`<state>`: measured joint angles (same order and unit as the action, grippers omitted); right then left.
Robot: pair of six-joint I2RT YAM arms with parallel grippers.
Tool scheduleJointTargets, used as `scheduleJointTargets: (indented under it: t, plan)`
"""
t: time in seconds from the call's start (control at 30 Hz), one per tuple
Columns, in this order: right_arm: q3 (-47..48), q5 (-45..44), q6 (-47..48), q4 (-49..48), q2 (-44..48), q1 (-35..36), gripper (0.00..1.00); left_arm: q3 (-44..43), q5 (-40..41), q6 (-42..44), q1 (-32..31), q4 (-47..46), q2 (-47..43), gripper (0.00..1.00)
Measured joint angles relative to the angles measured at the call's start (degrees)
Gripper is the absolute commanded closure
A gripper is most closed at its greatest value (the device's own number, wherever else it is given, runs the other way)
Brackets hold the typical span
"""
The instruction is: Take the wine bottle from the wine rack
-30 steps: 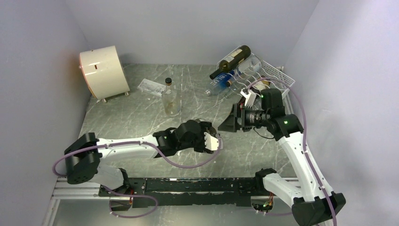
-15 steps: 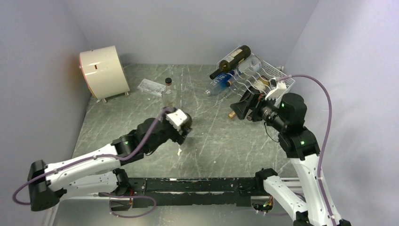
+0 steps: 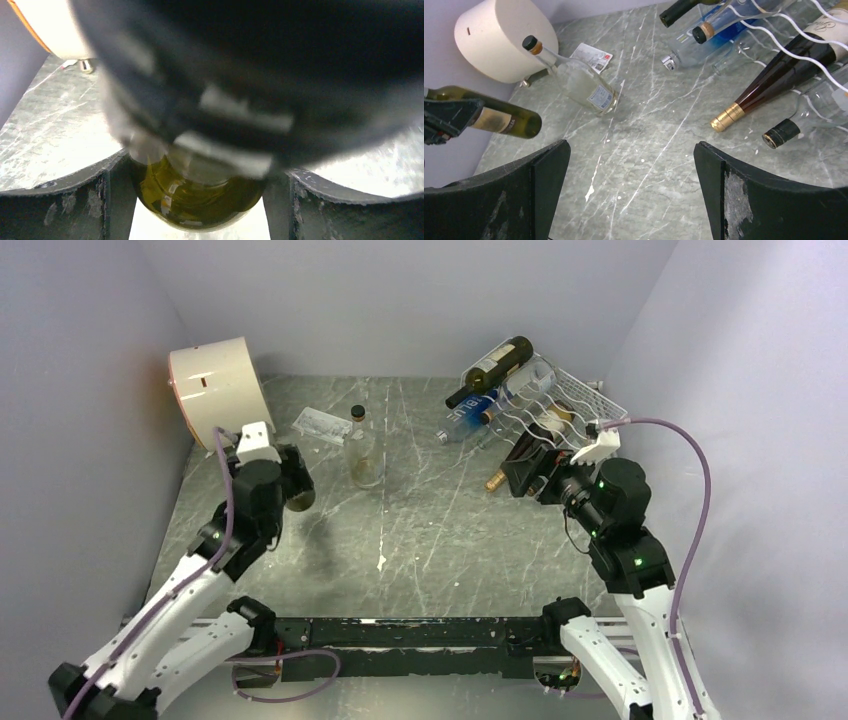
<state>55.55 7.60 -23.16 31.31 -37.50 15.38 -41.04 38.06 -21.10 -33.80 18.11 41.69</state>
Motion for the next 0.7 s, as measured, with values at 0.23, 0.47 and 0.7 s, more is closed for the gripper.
scheduleJointTargets:
  t: [0.23,0.47,0.7]
  plan:
    - [0.3,-2.1,0.3,0.4,-0.2,0.0,0.0,-4.6,-14.9,-1.7,19.4,-8.5,17.6,0.93]
    - [0.3,-4.1,0.5,1.7,1.9,0.0,0.0,-5.8,-28.7,5.6,23.1,-19.4,28.4,0.93]
    - [0.2,-4.5,0.5,2.1,0.9,0.0,0.0,-7.1,-37.1,12.2,23.1,-23.4,33.1,0.93]
